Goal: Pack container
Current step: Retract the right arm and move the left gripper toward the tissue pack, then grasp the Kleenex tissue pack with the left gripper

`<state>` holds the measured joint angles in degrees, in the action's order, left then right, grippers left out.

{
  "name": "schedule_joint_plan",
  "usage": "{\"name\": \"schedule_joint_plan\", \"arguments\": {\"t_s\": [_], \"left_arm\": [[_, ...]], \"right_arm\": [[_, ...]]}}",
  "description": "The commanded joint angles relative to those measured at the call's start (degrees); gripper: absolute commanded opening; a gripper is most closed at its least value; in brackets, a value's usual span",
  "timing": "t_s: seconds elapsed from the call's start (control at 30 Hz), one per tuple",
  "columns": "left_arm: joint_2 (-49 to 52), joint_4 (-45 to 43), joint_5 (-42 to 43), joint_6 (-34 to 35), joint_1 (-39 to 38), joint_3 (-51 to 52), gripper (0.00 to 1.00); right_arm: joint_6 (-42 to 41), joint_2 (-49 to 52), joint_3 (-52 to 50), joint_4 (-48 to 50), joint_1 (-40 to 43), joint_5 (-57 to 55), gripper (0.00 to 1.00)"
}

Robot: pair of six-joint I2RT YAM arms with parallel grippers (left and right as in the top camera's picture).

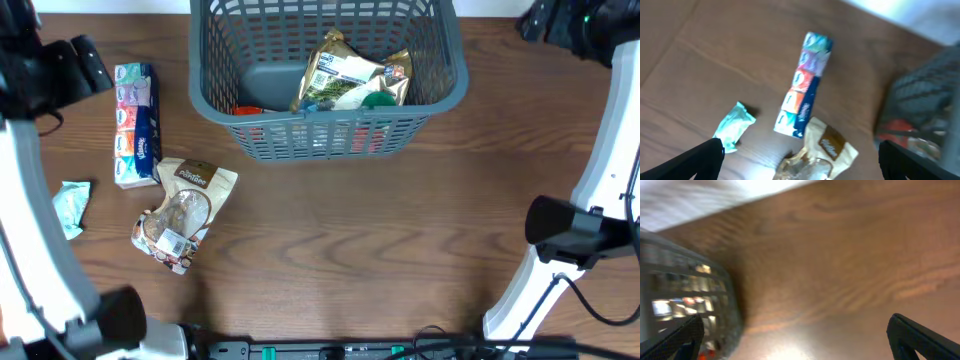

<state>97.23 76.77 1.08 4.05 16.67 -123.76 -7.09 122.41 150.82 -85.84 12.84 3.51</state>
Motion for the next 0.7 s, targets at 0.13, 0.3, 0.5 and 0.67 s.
{"name": "schedule_joint_plan", "arguments": {"t_s": [0.13, 0.3, 0.5, 0.67], "left_arm": [[11.72, 0.04, 0.13, -5.81, 1.29, -0.98, 0.98], [19.47, -0.59, 0.13, -11.13, 0.61, -0.98, 0.99], [26.84, -1.70, 0.17, -17.44, 0.61, -0.98, 0.98], [32.13, -4.00, 0.17, -17.55, 0.61, -0.96, 0.99]], "right_arm": [[-1.29, 0.20, -7.28, 2.56, 2.14, -1.77, 0.99], [-1.29, 0.20, -9.86, 5.64, 2.08, -1.75, 0.99], [-2.08, 0.20, -10.05, 6.62, 2.10, -1.77, 0.99], [-2.12, 0.20, -10.05, 6.82, 2.08, -1.77, 0.99]]}}
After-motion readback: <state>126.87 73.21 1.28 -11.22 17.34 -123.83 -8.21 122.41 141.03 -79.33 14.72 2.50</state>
